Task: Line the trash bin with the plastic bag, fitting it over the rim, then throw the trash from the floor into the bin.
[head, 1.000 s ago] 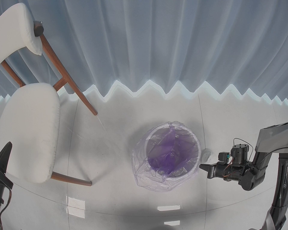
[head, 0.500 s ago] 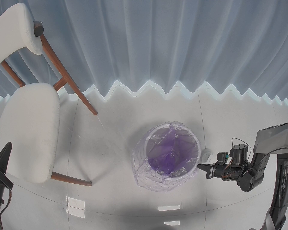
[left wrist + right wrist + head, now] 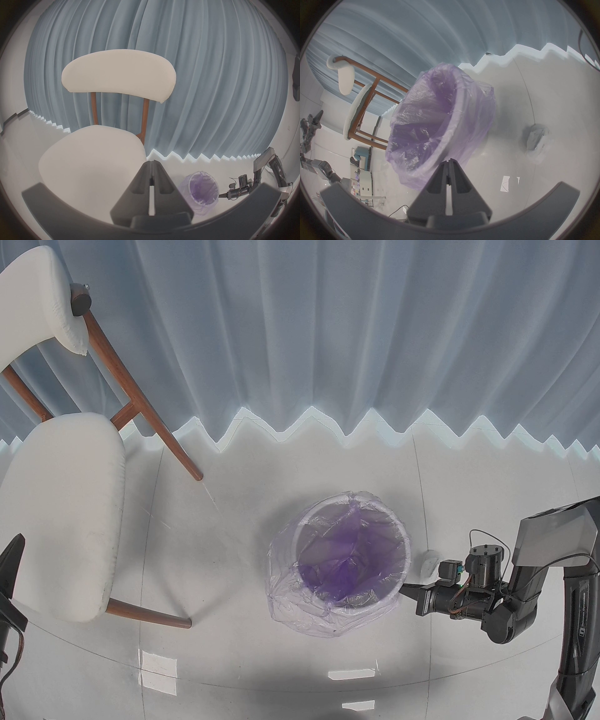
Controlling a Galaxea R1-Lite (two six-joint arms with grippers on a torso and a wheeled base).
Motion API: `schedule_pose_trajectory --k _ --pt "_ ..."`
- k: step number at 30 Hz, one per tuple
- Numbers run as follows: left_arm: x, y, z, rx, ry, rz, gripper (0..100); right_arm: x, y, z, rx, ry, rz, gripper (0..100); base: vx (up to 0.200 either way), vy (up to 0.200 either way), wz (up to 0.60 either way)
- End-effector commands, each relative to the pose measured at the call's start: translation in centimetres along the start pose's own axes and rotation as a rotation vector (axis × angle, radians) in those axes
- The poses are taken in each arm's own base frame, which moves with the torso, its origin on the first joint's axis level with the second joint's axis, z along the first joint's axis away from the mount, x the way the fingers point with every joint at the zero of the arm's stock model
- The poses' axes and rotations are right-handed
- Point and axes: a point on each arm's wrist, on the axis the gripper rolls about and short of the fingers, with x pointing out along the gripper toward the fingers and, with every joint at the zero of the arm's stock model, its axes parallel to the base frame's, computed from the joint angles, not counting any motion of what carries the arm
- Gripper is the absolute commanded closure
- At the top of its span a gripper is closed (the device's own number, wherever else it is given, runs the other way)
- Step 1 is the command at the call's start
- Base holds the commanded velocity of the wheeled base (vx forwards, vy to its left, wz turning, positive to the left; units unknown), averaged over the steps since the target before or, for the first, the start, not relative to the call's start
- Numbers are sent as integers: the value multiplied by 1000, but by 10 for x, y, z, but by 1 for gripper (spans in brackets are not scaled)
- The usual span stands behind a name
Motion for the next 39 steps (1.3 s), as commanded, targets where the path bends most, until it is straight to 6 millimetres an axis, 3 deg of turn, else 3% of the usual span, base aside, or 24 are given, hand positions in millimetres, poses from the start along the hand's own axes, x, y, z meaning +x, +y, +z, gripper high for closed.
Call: schedule_pose_trajectory --k 1,12,17,22,29,34,38,39 --pt "2 0 2 0 -3 12 100 22 -12 -15 0 14 -8 100 0 0 0" --pt "2 0 2 0 0 14 100 45 -17 -21 -8 24 -32 100 0 0 0" --pt "2 0 0 0 3 14 100 56 -21 -22 -2 63 -131 100 0 0 0" --pt "2 0 1 0 0 14 100 73 -26 -5 -10 42 -177 100 0 0 0" --pt "1 0 1 0 -2 15 100 74 -27 -1 11 127 -301 100 0 0 0" --pt "1 0 2 0 -8 11 100 68 -21 3 5 107 -330 100 0 0 0" --pt "0 0 3 -1 -14 6 100 37 -1 23 -2 61 -270 100 0 0 0" --pt "-2 0 3 2 -19 5 100 21 8 28 -3 59 -237 100 0 0 0"
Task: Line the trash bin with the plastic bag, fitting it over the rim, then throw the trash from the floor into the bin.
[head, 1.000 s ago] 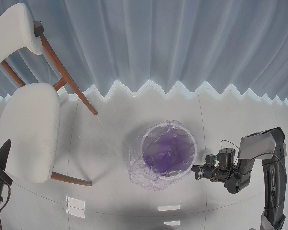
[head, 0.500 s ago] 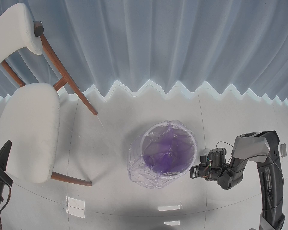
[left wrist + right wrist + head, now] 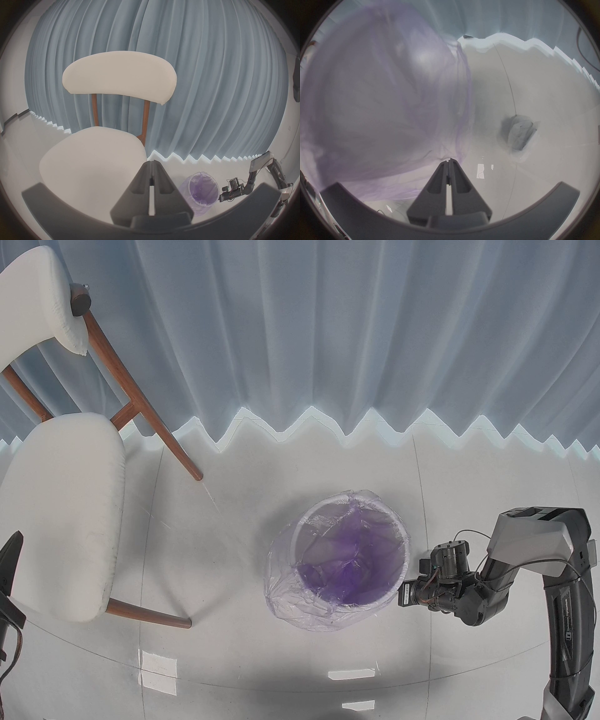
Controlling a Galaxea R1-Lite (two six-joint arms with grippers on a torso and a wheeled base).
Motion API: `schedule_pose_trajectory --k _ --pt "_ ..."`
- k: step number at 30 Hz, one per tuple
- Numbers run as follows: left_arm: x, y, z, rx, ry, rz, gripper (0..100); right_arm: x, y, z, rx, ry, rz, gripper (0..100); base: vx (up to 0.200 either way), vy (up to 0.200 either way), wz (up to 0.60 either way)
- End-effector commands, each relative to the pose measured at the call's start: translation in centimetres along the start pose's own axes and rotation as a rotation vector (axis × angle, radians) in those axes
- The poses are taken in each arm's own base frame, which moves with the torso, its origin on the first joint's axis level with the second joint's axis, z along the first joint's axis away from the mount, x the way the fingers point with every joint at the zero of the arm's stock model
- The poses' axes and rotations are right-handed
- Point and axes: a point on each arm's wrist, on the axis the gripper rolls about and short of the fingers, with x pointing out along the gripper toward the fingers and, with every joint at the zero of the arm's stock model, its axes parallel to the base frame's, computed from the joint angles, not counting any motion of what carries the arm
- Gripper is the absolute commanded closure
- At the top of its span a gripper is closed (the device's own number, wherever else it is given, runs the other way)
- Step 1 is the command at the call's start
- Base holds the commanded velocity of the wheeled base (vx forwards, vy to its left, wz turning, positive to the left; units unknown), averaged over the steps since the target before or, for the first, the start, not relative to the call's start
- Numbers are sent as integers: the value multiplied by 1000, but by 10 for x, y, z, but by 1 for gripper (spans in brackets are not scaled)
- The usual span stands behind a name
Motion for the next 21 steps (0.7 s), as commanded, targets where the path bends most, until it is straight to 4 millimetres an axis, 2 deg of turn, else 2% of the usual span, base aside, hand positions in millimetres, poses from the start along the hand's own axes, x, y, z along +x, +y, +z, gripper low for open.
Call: schedule_pose_trajectory --k 1,6,7,8,9,10,11,16,21 --pt "-4 0 0 10 -16 -8 100 -67 15 22 -11 -56 93 100 0 0 0" --pt "-7 0 2 32 -34 -22 100 -133 10 11 11 -53 63 100 0 0 0" --pt "-7 0 2 32 -34 -22 100 -133 10 11 11 -53 63 100 0 0 0" --pt "-7 0 3 33 -37 -22 100 -149 5 7 22 -57 40 100 0 0 0" --pt "-7 0 3 33 -37 -22 100 -149 5 7 22 -57 40 100 0 0 0" --pt "-8 0 4 33 -46 -19 100 -183 -5 -1 50 -98 -3 100 0 0 0" --pt "-8 0 4 33 -46 -17 100 -193 -9 -3 61 -117 -22 100 0 0 0" --pt "-17 2 -1 31 -59 -27 100 -228 -26 -13 110 -203 -106 100 0 0 0" --pt "-21 3 -3 29 -70 -28 100 -241 -39 -13 85 -248 -170 100 0 0 0"
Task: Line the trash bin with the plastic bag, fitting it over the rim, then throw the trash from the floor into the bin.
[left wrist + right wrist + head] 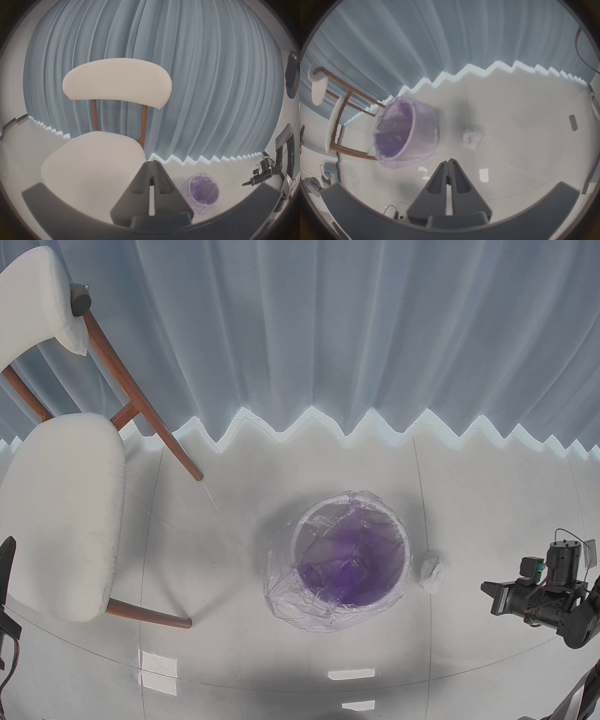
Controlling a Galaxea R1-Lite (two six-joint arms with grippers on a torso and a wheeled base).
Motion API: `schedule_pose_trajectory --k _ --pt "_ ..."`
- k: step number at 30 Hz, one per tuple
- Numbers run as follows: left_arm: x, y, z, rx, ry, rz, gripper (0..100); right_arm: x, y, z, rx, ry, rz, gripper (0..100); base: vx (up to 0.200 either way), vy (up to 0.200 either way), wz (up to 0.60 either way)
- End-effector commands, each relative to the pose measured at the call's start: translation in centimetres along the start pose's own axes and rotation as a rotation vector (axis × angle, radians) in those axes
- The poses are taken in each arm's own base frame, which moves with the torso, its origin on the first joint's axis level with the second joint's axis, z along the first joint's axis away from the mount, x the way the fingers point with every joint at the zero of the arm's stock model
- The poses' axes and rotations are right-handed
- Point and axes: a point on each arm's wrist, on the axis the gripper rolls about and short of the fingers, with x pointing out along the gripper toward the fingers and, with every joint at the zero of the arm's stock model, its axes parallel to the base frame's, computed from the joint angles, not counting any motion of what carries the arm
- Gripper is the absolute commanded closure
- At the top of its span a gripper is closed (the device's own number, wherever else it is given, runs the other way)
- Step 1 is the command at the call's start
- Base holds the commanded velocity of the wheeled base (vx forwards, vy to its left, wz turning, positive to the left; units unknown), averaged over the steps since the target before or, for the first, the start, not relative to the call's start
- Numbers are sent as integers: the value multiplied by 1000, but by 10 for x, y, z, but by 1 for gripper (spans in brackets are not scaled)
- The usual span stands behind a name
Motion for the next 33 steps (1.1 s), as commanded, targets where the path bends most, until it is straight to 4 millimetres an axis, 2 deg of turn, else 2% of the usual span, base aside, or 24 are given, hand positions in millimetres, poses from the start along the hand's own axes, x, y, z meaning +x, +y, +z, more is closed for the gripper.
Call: schedule_pose_trajectory --k 1,6,10,11,15,16,17,23,24,29,31,33 --pt "-9 2 -4 -1 -20 -4 100 -32 -12 11 -32 -132 -64 100 0 0 0" --pt "-13 3 -9 3 7 2 100 -23 -14 21 -101 -148 -67 100 0 0 0" --pt "-17 3 -11 6 24 0 100 -6 -19 25 -136 -129 -71 100 0 0 0" --pt "-18 4 -11 6 24 0 100 -3 -19 27 -142 -130 -68 0 0 0 0" --pt "-19 4 -11 4 20 0 100 26 -25 44 -155 -153 -65 0 0 0 0" --pt "-19 4 -11 4 20 0 100 26 -25 44 -155 -153 -65 0 0 0 0" --pt "-19 4 -10 4 20 -2 100 37 -27 47 -167 -139 -67 0 0 0 0" --pt "-13 2 -4 4 24 -6 100 87 -41 57 -244 33 -76 0 0 0 0" --pt "-13 2 -4 4 25 -6 100 90 -42 58 -244 39 -79 0 0 0 0" --pt "-8 1 -4 1 47 -17 100 141 -44 71 -260 147 -107 0 0 0 0" --pt "-7 1 -4 1 52 -21 100 147 -42 71 -265 158 -101 0 0 0 0" --pt "-8 1 -7 0 62 -21 100 163 -38 64 -288 216 -103 0 0 0 0"
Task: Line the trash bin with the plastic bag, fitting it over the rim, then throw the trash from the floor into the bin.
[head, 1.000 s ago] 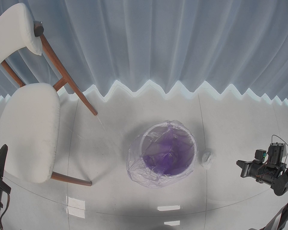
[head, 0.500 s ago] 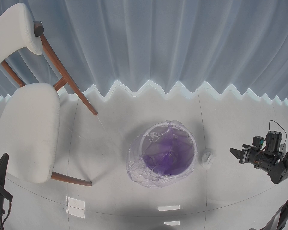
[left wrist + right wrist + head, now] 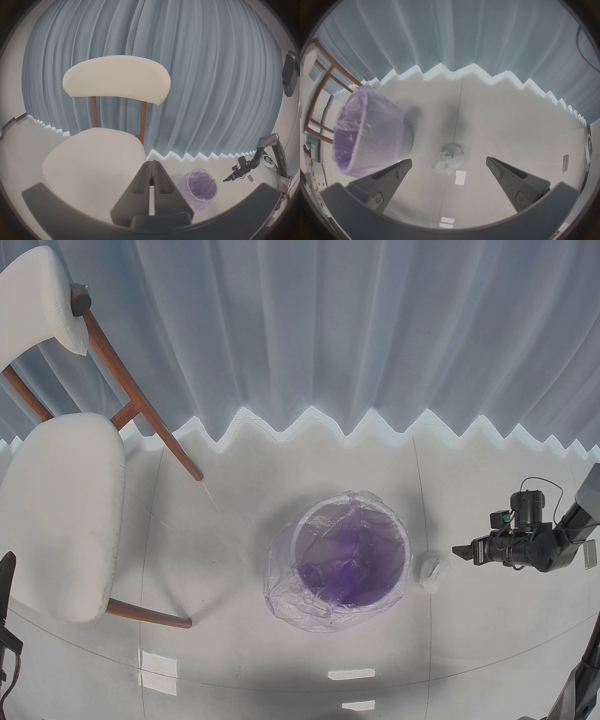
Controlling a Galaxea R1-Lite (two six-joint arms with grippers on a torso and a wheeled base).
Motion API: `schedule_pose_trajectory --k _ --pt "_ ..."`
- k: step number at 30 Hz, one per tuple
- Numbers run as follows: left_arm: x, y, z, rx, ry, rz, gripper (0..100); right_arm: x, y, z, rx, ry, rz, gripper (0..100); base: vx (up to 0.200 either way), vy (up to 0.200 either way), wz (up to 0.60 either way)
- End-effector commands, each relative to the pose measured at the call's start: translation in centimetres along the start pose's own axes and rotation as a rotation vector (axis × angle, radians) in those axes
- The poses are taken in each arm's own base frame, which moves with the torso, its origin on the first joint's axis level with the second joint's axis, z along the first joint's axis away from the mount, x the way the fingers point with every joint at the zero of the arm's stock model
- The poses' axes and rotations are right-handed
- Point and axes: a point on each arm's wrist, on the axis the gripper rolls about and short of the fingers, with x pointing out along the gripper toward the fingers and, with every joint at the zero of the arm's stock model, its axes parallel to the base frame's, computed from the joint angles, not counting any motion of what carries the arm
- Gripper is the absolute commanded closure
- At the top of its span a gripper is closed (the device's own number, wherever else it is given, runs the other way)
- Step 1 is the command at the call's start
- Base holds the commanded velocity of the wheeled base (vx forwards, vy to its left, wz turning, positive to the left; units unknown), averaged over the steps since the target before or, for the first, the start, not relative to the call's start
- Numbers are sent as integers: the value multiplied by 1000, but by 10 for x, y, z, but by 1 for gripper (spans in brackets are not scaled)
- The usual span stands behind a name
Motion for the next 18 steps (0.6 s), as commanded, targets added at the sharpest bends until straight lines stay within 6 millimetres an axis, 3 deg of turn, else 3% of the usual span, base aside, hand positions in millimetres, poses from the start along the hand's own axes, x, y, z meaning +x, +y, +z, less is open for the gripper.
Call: schedule_pose_trajectory --k 1,9,11,18 --pt "6 -1 -3 -3 41 -10 100 63 14 -16 -57 171 18 0 0 0 0" --pt "5 0 -10 4 70 -2 100 102 30 -24 -99 219 2 0 0 0 0" --pt "0 3 -20 2 121 35 100 117 34 -21 -110 214 2 0 0 0 0" --pt "-37 12 -58 6 162 281 100 130 32 -9 -111 261 -31 0 0 0 0"
